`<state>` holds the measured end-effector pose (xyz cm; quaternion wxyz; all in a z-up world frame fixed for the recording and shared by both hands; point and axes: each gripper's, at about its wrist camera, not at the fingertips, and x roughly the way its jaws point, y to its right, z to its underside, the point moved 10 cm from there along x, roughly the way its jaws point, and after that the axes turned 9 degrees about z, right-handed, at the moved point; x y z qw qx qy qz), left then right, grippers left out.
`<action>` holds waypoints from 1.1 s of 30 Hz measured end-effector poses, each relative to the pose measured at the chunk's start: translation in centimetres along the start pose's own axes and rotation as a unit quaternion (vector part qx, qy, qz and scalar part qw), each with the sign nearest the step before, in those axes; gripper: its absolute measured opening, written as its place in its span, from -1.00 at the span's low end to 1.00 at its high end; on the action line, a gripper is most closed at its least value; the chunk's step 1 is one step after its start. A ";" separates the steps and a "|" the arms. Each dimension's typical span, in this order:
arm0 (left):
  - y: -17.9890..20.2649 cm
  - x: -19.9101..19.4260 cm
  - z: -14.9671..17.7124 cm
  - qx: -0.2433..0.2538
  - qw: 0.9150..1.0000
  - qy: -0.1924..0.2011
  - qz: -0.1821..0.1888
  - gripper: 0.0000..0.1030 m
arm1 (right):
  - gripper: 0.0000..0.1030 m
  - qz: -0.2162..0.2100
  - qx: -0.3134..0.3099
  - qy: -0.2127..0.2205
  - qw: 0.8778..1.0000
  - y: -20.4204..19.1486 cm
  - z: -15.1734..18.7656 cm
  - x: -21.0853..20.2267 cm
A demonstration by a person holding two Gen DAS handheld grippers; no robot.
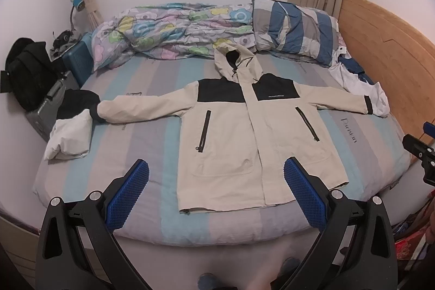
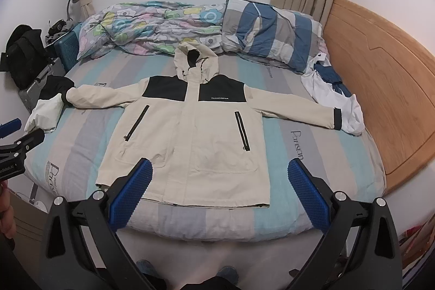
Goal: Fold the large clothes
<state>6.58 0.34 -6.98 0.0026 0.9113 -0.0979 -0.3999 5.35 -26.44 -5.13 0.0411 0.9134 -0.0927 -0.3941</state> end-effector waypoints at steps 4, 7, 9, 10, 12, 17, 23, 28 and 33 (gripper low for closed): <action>0.4 0.4 -0.1 0.006 1.000 -0.006 0.003 0.89 | 0.86 0.000 0.000 -0.001 1.000 -0.1 -0.1 0.0; 0.5 0.5 -0.1 0.007 1.000 -0.005 0.004 0.89 | 0.86 -0.001 -0.001 0.000 1.000 -0.2 -0.1 0.0; 0.5 0.5 0.0 0.006 1.000 -0.006 0.006 0.89 | 0.86 0.000 -0.002 -0.002 1.000 -0.3 -0.5 0.1; 0.5 0.5 0.0 0.005 1.000 -0.006 0.007 0.89 | 0.86 -0.001 -0.002 -0.002 1.000 -0.4 -0.5 0.0; 0.4 0.5 0.1 0.006 1.000 -0.006 0.008 0.89 | 0.86 -0.001 0.000 -0.001 1.000 -0.4 -0.5 0.0; 0.2 0.6 0.3 0.006 1.000 -0.007 0.002 0.89 | 0.86 -0.004 -0.001 -0.003 1.000 -0.3 -0.3 0.1; 0.2 0.6 0.3 0.006 1.000 -0.007 0.003 0.89 | 0.86 -0.008 0.001 -0.003 1.000 -0.5 -0.2 0.1; 0.0 0.7 0.2 0.007 1.000 -0.005 0.002 0.89 | 0.86 -0.010 -0.001 -0.002 1.000 -0.7 -0.4 0.1; 0.0 0.8 0.1 0.008 1.000 -0.004 0.001 0.89 | 0.86 -0.015 -0.001 0.000 1.000 -0.8 -0.5 0.1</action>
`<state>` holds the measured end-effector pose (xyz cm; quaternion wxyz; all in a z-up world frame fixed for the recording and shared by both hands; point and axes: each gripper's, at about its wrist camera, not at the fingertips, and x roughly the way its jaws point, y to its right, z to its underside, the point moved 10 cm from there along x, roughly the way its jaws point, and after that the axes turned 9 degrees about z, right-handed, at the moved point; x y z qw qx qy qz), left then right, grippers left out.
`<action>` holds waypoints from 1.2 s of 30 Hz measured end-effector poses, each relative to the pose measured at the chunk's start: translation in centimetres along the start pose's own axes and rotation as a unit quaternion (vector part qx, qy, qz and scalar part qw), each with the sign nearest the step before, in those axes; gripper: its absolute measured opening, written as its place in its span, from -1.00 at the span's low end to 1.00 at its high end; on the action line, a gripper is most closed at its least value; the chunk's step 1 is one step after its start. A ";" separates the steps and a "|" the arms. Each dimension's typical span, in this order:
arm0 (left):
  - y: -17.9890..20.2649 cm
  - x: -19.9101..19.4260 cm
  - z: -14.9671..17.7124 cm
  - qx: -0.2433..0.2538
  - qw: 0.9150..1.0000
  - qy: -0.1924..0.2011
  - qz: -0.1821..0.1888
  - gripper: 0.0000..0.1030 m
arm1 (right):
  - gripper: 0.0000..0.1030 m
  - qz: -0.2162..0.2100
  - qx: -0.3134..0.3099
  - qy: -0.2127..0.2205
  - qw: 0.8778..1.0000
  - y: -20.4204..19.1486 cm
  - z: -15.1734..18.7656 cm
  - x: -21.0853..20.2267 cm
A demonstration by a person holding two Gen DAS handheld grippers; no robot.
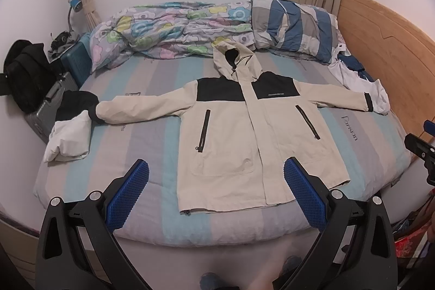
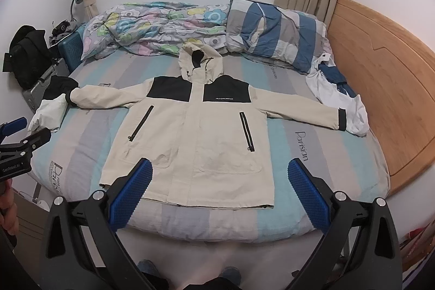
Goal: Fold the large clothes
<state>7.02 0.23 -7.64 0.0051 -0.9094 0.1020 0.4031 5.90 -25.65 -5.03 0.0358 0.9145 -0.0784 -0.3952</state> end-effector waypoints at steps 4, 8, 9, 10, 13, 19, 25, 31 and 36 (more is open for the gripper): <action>-0.1 0.1 -0.3 -0.003 1.000 0.000 -0.002 0.89 | 0.86 0.001 0.001 0.000 1.000 -0.1 0.0 0.1; -0.3 0.4 -0.9 -0.004 1.000 0.000 0.000 0.89 | 0.86 0.001 0.006 -0.002 1.000 -0.4 -0.3 0.7; -0.4 0.5 -1.2 -0.004 1.000 0.000 0.000 0.89 | 0.86 -0.001 0.009 -0.003 1.000 -0.4 -0.5 0.8; -0.5 0.6 -1.4 -0.004 1.000 0.000 0.000 0.89 | 0.86 -0.002 0.011 -0.004 1.000 -0.5 -0.6 0.8; -1.0 0.9 -2.2 -0.003 1.000 -0.001 0.002 0.89 | 0.86 -0.004 0.017 -0.007 1.000 -0.8 -1.3 1.1; -2.4 1.4 -3.8 0.000 1.000 0.000 0.012 0.89 | 0.86 0.002 0.026 -0.013 1.000 -2.1 -2.8 1.7; -4.2 2.7 -6.1 -0.006 0.999 0.002 0.033 0.89 | 0.86 0.009 0.039 -0.016 0.999 -2.8 -4.7 2.7; -5.1 4.7 -8.2 -0.006 1.000 -0.004 0.028 0.89 | 0.86 0.025 0.041 -0.014 0.999 -2.5 -6.8 4.1; -5.1 7.8 -9.6 -0.008 1.000 -0.013 0.025 0.89 | 0.86 0.023 0.036 -0.015 0.999 -2.3 -8.5 7.2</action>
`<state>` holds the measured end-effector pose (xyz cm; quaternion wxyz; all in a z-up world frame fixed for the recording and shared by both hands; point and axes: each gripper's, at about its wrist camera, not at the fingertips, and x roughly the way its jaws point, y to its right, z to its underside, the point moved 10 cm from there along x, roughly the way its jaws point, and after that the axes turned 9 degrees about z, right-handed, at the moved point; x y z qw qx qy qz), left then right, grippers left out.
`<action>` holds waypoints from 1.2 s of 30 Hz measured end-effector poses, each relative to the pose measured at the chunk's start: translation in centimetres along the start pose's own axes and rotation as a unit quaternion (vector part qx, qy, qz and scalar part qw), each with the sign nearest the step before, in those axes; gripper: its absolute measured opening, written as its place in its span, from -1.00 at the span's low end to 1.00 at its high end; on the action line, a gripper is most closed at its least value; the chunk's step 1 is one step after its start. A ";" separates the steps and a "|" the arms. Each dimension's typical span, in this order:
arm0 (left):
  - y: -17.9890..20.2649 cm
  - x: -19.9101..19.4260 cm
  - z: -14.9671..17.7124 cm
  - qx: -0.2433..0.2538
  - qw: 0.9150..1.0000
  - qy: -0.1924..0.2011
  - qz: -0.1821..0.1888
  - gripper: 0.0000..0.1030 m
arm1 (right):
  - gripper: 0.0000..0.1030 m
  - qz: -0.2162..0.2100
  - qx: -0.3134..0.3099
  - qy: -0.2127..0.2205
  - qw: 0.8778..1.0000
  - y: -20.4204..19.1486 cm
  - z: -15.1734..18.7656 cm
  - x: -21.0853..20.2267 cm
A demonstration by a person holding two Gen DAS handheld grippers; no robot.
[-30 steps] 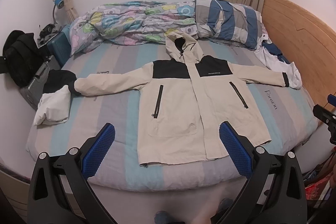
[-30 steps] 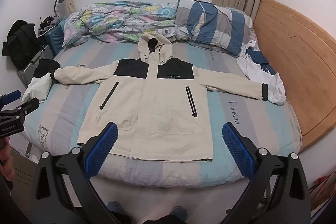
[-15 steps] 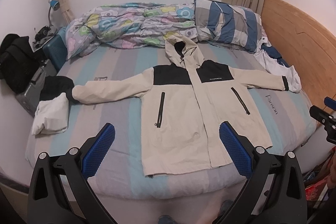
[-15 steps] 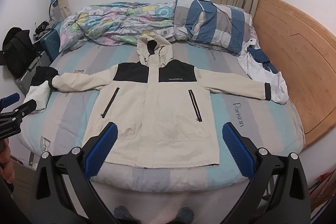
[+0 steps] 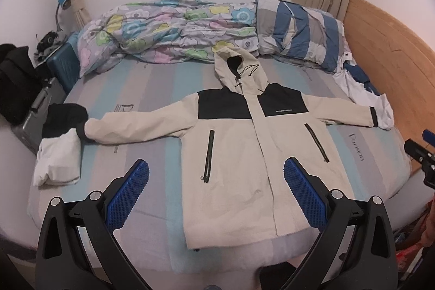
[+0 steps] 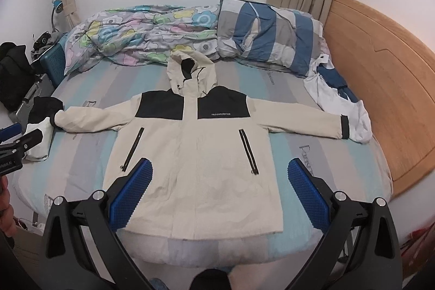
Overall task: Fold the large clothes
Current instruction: 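Move both tools toward the jacket, right tool toward its black-cuffed sleeve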
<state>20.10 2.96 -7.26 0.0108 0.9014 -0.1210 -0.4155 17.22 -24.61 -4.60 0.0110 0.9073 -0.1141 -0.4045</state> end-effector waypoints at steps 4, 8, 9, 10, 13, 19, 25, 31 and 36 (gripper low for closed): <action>0.0 3.6 -1.5 -0.003 1.000 -0.003 -0.010 0.89 | 0.86 -0.012 0.000 -0.010 1.000 0.1 -1.6 4.6; -0.4 8.0 -3.2 -0.011 0.999 -0.013 -0.029 0.89 | 0.86 -0.020 -0.007 -0.011 1.000 0.3 -3.3 8.9; -0.5 9.2 -3.6 -0.016 0.999 -0.014 -0.031 0.89 | 0.86 -0.022 -0.009 -0.014 1.000 0.3 -3.8 10.2; -0.7 10.2 -4.1 -0.018 0.999 -0.016 -0.034 0.89 | 0.86 -0.028 -0.008 -0.018 0.999 0.3 -4.3 11.6; -1.1 13.5 -5.7 -0.029 0.998 -0.021 -0.045 0.89 | 0.86 -0.036 -0.013 -0.028 0.999 0.1 -5.2 14.8; -2.5 19.1 -8.3 -0.046 0.996 -0.036 -0.074 0.89 | 0.86 -0.064 -0.041 -0.042 0.996 -1.4 -8.0 21.7; -4.3 24.3 -10.5 -0.066 0.993 -0.045 -0.082 0.89 | 0.86 -0.079 -0.070 -0.044 0.993 -3.9 -11.0 28.9; -7.9 30.6 -11.1 -0.069 0.992 -0.059 -0.090 0.89 | 0.86 -0.070 -0.083 -0.059 0.992 -6.1 -11.9 35.4; -10.5 37.2 -10.9 -0.064 0.993 -0.067 -0.070 0.89 | 0.86 -0.046 -0.076 -0.087 0.992 -6.6 -10.9 40.7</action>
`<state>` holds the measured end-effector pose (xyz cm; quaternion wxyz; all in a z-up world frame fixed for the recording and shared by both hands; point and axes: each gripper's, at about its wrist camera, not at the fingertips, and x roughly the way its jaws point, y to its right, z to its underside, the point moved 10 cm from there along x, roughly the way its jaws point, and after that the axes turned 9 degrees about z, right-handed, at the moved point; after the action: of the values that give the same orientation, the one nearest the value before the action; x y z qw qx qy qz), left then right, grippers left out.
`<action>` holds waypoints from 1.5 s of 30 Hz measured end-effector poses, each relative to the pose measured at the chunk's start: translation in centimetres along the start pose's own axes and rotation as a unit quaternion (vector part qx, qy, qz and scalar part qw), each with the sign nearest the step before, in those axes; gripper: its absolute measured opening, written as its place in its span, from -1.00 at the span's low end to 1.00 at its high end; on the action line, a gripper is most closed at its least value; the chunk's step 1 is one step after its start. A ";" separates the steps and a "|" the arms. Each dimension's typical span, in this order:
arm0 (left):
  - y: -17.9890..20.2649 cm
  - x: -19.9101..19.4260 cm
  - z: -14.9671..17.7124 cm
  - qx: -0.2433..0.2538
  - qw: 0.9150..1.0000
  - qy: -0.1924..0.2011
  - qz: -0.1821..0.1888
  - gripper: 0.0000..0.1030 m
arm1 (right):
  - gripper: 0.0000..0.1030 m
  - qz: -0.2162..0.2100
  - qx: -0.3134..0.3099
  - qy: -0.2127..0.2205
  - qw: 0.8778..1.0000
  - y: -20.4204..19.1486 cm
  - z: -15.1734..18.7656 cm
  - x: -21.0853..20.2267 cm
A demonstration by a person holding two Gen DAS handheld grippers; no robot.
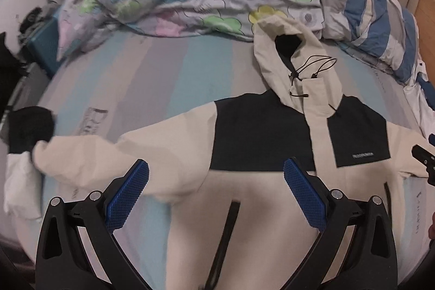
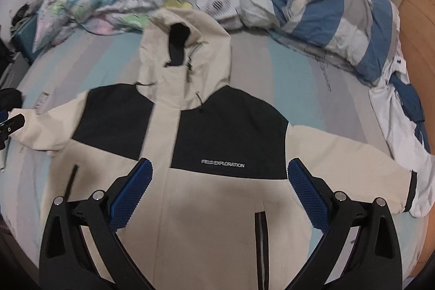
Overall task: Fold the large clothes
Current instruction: 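Move both tools toward the jacket, right tool toward its black-cuffed sleeve, then grasp the sleeve cuff with the right tool while the left tool hovers over the chest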
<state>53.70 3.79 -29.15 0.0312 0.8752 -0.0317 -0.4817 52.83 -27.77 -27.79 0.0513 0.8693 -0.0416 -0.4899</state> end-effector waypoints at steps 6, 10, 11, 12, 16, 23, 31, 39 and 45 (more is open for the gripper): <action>-4.1 7.0 -0.7 -0.019 1.000 -0.019 0.008 0.89 | 0.86 0.000 -0.002 -0.021 1.000 -3.8 -0.2 3.7; -8.2 9.3 -1.2 -0.033 0.999 -0.024 -0.005 0.89 | 0.86 -0.008 -0.004 -0.028 1.000 -8.3 -1.8 5.6; -9.4 9.9 -1.2 -0.035 0.999 -0.027 -0.009 0.89 | 0.86 -0.005 -0.006 -0.026 1.000 -9.4 -2.5 5.9; -10.1 10.1 -1.2 -0.033 0.999 -0.030 -0.014 0.89 | 0.86 -0.001 -0.006 -0.025 1.000 -9.8 -2.9 6.0; -10.7 11.3 -1.5 0.002 0.999 -0.034 -0.017 0.89 | 0.86 0.006 0.052 -0.034 0.998 -7.6 -3.6 7.7; -3.7 15.7 -1.7 0.018 0.998 -0.054 0.020 0.89 | 0.86 0.111 0.135 -0.071 0.982 10.3 1.2 11.4; 9.0 20.2 -0.6 0.079 0.993 -0.074 0.050 0.88 | 0.86 0.200 0.264 -0.125 0.935 32.2 12.2 12.5; 12.6 23.1 0.6 0.072 0.993 -0.087 0.027 0.90 | 0.86 0.213 0.396 -0.169 0.877 45.0 21.9 16.0; 12.9 23.6 0.9 0.075 0.994 -0.080 0.018 0.90 | 0.88 0.198 0.435 -0.162 0.863 48.3 23.9 18.1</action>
<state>65.24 -11.11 -48.41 -0.0287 0.8332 -0.0863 -0.5454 40.60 -79.04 -49.14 -0.2436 0.6847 -0.4301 -0.5356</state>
